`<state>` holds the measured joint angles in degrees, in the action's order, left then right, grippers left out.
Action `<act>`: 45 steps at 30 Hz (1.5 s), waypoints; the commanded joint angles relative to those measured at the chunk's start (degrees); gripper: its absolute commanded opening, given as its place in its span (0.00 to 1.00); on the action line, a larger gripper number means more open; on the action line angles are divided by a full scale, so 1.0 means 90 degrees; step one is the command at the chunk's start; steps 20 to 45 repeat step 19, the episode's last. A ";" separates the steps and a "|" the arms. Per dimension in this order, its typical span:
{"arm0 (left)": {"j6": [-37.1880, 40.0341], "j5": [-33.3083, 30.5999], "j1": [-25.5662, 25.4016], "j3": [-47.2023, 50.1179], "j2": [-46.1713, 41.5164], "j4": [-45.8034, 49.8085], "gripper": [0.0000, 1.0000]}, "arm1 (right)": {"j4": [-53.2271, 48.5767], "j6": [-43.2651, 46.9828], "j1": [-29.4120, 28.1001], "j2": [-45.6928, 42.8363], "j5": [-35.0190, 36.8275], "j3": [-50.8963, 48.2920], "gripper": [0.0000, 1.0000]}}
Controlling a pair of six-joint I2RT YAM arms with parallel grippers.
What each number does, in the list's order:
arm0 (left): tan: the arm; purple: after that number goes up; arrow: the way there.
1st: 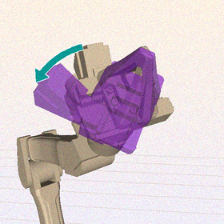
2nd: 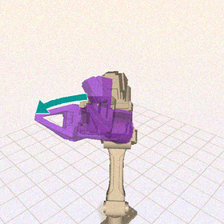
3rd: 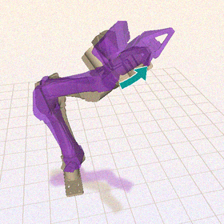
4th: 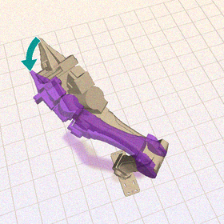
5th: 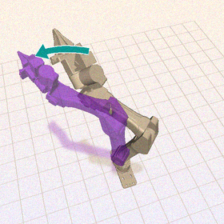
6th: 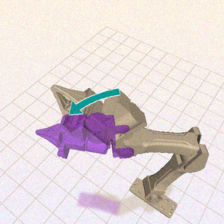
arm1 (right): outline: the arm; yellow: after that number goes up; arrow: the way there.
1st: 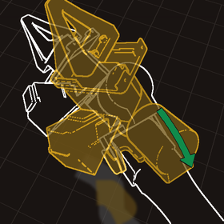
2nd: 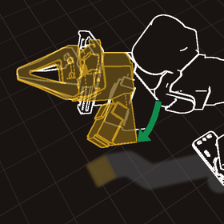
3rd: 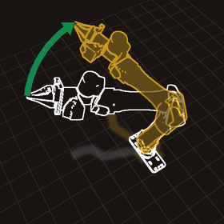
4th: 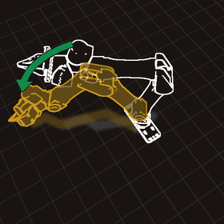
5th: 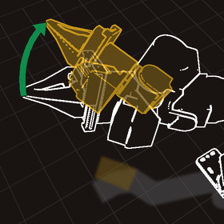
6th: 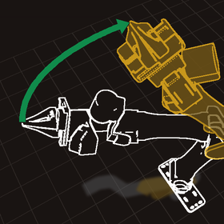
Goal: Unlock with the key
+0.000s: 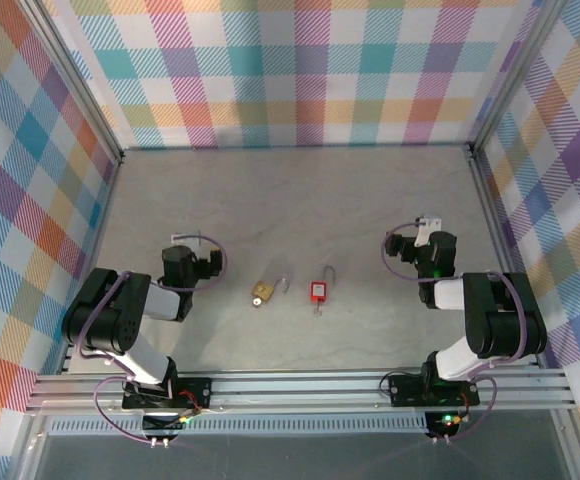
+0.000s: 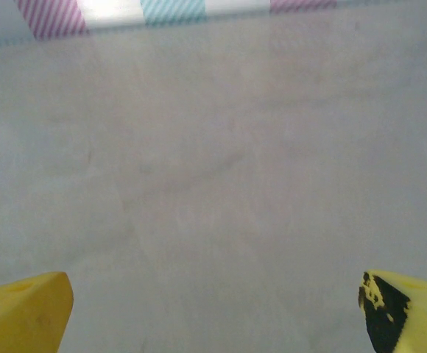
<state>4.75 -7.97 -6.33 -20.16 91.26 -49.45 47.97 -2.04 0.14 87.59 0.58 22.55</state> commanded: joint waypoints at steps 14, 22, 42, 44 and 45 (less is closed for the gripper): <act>-0.0387 0.0754 0.0476 -0.0427 -0.0095 0.0132 1.00 | -0.0183 0.0131 -0.0016 0.0023 -0.0133 0.0161 0.99; -0.0391 0.0754 0.0477 -0.0424 -0.0092 0.0133 1.00 | -0.0159 0.0139 -0.0017 0.0002 -0.0133 0.0142 0.99; -0.0391 0.0754 0.0477 -0.0424 -0.0092 0.0133 1.00 | -0.0159 0.0139 -0.0017 0.0002 -0.0133 0.0142 0.99; -0.0391 0.0754 0.0477 -0.0424 -0.0092 0.0133 1.00 | -0.0159 0.0139 -0.0017 0.0002 -0.0133 0.0142 0.99; -0.0391 0.0754 0.0477 -0.0424 -0.0092 0.0133 1.00 | -0.0159 0.0139 -0.0017 0.0002 -0.0133 0.0142 0.99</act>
